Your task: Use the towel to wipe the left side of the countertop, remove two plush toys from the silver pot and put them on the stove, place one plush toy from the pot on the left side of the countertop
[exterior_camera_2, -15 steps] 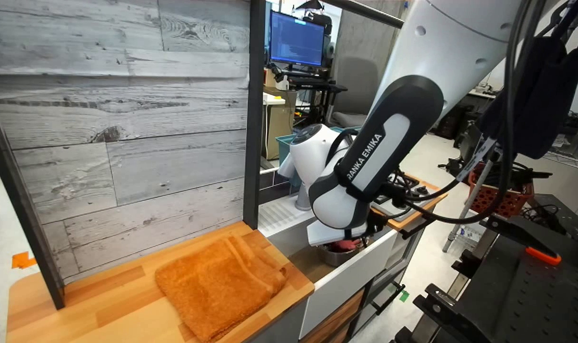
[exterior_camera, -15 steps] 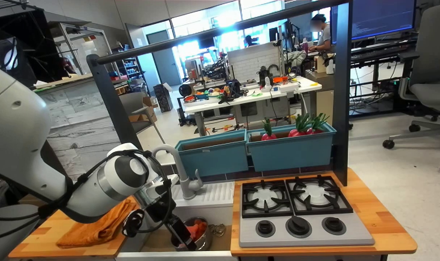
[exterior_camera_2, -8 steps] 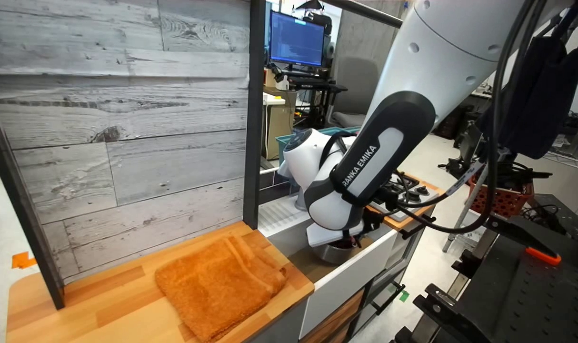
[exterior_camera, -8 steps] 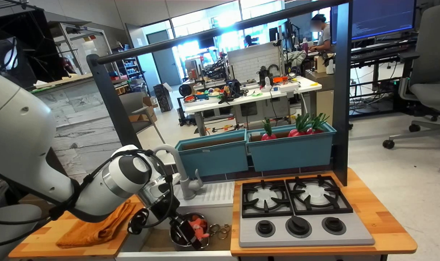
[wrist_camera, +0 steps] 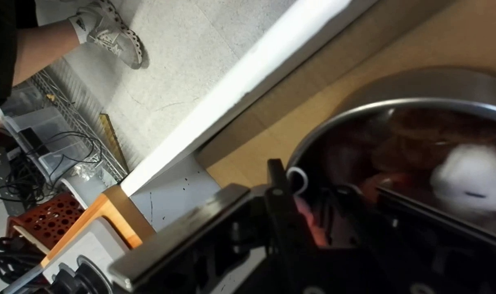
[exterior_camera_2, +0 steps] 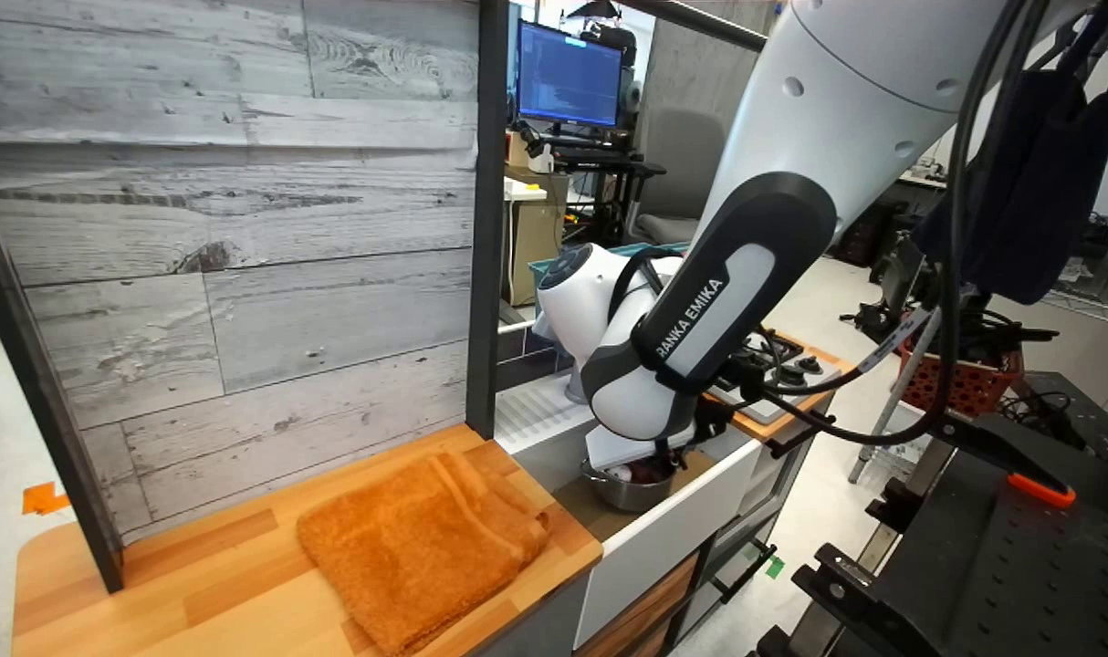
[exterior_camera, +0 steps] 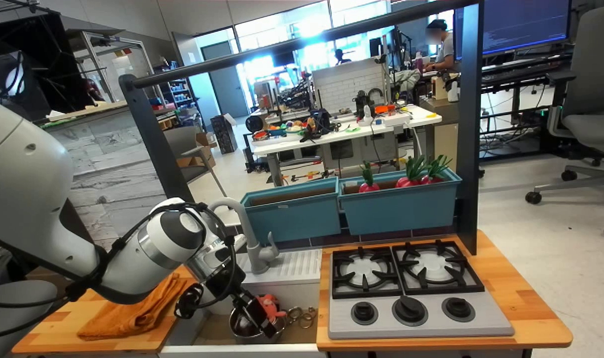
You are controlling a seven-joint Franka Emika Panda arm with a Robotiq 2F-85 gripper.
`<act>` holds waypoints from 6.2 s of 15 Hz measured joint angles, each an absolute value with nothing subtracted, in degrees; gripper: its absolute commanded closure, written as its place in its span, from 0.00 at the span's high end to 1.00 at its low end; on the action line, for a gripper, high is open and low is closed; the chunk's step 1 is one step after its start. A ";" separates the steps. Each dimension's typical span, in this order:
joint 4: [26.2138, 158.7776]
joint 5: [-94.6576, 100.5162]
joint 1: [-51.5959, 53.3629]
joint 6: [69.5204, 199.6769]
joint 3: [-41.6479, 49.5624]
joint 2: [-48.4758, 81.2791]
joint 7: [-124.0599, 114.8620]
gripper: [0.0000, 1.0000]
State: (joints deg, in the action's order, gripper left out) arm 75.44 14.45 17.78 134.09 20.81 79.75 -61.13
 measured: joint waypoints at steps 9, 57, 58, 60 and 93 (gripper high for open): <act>83.66 14.48 20.26 140.01 22.48 75.04 -61.22 0.03; 66.02 11.75 12.96 130.71 17.43 82.96 -60.97 0.00; 66.00 11.76 12.96 130.84 17.48 82.95 -60.98 0.01; 66.51 11.90 12.96 132.30 17.60 82.84 -60.97 0.01; 69.82 -4.95 -7.40 126.79 18.39 66.48 -75.27 0.27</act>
State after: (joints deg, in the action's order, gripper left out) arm 69.82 -4.95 -7.40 126.79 18.39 66.48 -75.27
